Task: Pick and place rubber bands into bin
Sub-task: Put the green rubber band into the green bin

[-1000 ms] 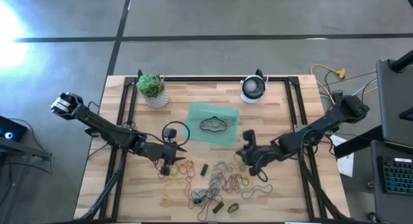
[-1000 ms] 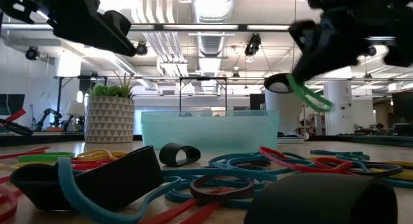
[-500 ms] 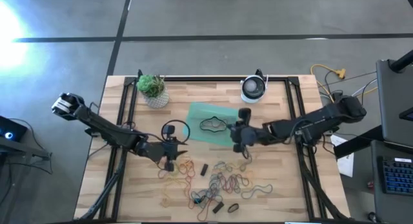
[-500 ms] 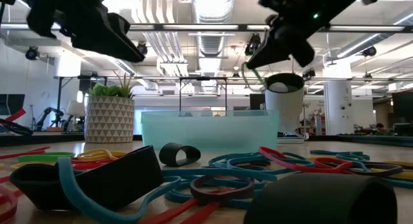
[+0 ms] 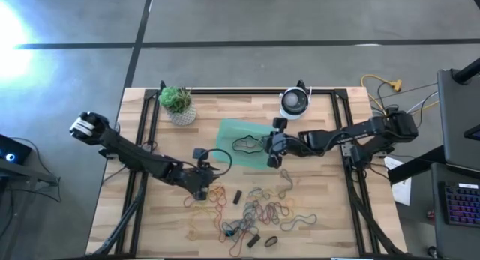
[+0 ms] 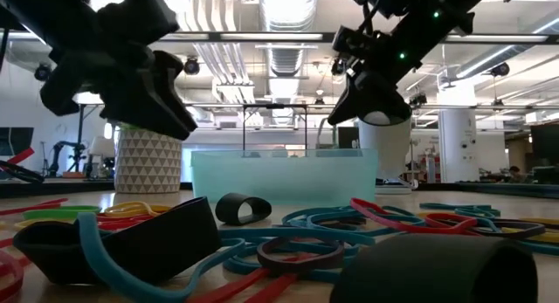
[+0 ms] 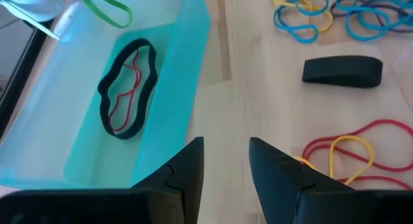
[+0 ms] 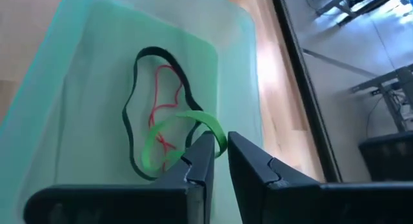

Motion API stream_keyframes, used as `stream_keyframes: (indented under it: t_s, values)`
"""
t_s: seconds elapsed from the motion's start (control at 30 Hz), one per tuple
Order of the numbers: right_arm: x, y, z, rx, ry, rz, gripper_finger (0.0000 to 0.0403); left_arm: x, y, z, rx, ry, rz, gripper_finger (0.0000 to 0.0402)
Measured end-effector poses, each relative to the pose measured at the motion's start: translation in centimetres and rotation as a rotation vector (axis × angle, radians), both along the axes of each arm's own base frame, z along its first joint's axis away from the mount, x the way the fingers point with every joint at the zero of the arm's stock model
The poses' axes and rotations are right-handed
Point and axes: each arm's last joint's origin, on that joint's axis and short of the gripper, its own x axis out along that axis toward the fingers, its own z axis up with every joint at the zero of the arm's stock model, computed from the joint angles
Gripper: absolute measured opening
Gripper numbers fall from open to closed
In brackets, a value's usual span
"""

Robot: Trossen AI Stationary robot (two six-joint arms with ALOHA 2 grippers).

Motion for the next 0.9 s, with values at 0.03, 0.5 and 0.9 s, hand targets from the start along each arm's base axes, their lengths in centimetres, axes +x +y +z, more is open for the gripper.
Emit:
stream_keyframes:
  t_s: [0.03,0.5,0.9]
  values:
    - [0.00,0.00,-0.07,-0.001,0.006,0.004,0.0040,0.13,0.01,-0.01,0.000,0.001,0.002,0.0109]
    - [0.08,-0.07,-0.30,0.017,0.034,0.076,0.0041,0.60,-0.10,0.66,-0.033,-0.056,0.009,0.0109]
    - [0.08,-0.37,-0.31,0.007,0.040,0.078,0.0041,0.21,-0.39,0.01,-0.239,0.006,-0.009,0.0109]
